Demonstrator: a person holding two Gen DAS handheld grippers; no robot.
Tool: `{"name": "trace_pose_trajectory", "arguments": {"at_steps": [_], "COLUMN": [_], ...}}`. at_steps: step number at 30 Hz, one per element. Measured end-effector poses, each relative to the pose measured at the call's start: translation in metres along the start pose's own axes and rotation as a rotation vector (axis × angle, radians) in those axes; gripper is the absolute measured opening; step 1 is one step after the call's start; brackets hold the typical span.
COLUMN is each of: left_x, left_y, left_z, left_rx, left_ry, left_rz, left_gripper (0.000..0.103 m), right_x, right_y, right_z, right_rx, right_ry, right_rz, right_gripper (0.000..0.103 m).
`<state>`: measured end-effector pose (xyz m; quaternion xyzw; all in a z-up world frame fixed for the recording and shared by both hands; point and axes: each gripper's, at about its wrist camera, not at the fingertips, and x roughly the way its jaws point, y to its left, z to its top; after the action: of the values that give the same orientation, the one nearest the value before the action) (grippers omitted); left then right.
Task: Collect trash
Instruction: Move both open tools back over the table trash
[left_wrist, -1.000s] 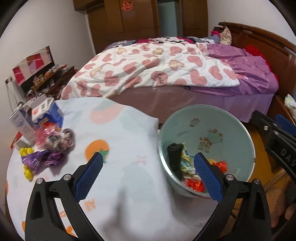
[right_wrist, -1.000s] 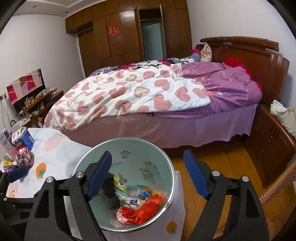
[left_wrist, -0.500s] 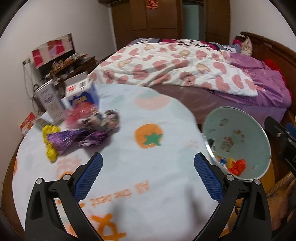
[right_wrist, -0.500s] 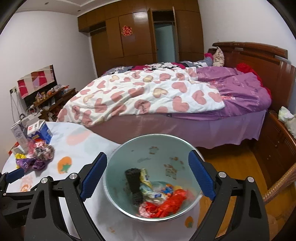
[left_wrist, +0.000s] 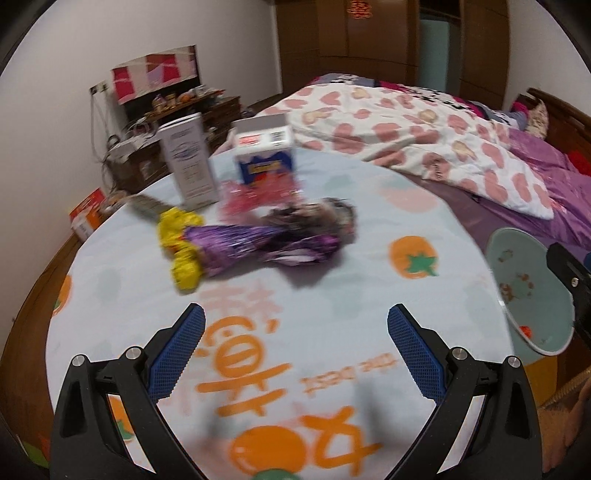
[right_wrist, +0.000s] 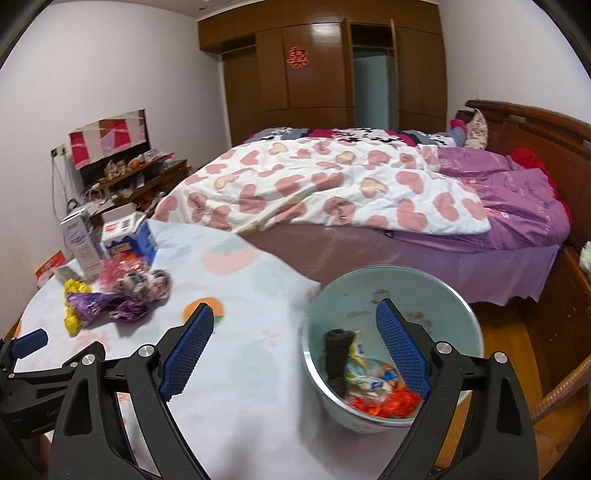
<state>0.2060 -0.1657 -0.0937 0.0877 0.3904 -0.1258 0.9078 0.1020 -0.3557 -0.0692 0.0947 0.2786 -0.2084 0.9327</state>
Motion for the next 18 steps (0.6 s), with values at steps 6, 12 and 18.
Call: {"name": "trace_pose_trajectory", "arguments": {"at_steps": [6, 12, 18], "left_x": [0.007, 0.012, 0.018], "left_y": [0.043, 0.08, 0.111], "left_z": [-0.005, -0.01, -0.015], "left_rx": [-0.07, -0.131, -0.18], "left_ry": [0.02, 0.038, 0.055], "left_rz": [0.041, 0.083, 0.112], "left_gripper": [0.097, 0.097, 0.097], "right_x": [0.004, 0.009, 0.014], "right_y": [0.036, 0.071, 0.102], "right_z": [-0.002, -0.006, -0.011], "right_rx": [-0.039, -0.083, -0.126], "right_ry": [0.012, 0.03, 0.045], "right_rz": [0.046, 0.095, 0.142], "right_gripper": [0.088, 0.088, 0.088]}}
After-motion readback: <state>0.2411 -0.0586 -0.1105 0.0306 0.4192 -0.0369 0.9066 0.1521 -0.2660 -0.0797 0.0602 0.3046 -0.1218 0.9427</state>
